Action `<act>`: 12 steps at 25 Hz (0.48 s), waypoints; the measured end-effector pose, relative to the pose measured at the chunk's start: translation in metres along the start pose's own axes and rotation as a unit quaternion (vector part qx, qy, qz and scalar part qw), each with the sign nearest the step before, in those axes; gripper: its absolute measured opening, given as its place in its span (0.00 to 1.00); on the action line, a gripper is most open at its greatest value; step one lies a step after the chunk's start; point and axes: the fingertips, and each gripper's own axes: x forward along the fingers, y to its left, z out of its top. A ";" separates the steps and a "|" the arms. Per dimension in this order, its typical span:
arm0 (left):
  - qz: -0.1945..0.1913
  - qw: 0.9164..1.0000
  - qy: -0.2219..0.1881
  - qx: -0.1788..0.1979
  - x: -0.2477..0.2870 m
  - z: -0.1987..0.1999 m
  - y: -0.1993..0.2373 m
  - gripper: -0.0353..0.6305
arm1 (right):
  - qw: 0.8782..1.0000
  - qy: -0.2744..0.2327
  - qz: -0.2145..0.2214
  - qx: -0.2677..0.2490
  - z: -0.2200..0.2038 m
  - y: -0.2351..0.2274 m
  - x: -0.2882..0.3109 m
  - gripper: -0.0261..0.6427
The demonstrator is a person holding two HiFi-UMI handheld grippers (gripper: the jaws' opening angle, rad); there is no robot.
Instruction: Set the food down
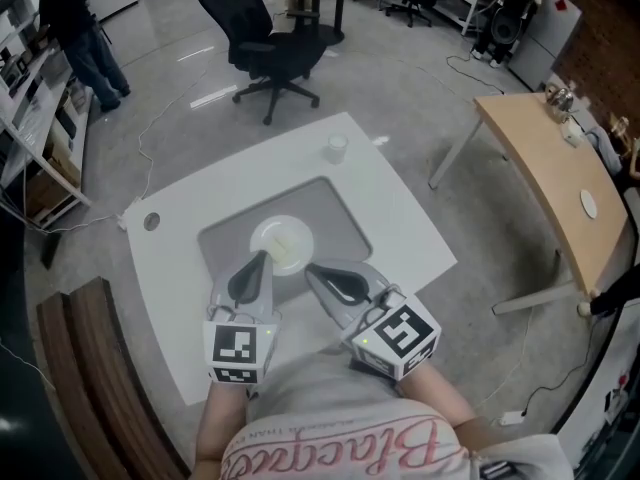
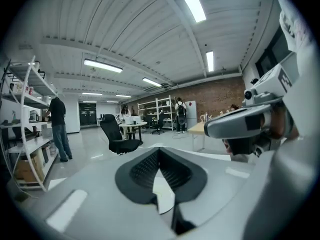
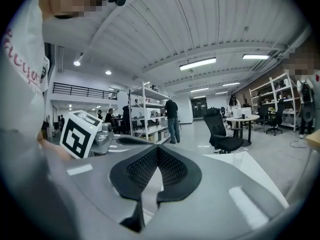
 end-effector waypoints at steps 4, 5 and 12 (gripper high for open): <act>-0.003 1.000 -0.009 -0.012 -0.009 0.006 -0.008 0.05 | 0.999 -0.017 -0.031 -0.004 0.012 -0.003 -0.003 0.04; -0.001 1.000 -0.013 -0.014 -0.012 0.008 -0.008 0.05 | 0.999 -0.018 -0.037 -0.006 0.013 -0.002 -0.003 0.04; 0.000 1.000 -0.028 -0.007 -0.019 0.015 -0.018 0.05 | 0.999 -0.029 -0.019 -0.025 0.014 0.017 0.001 0.04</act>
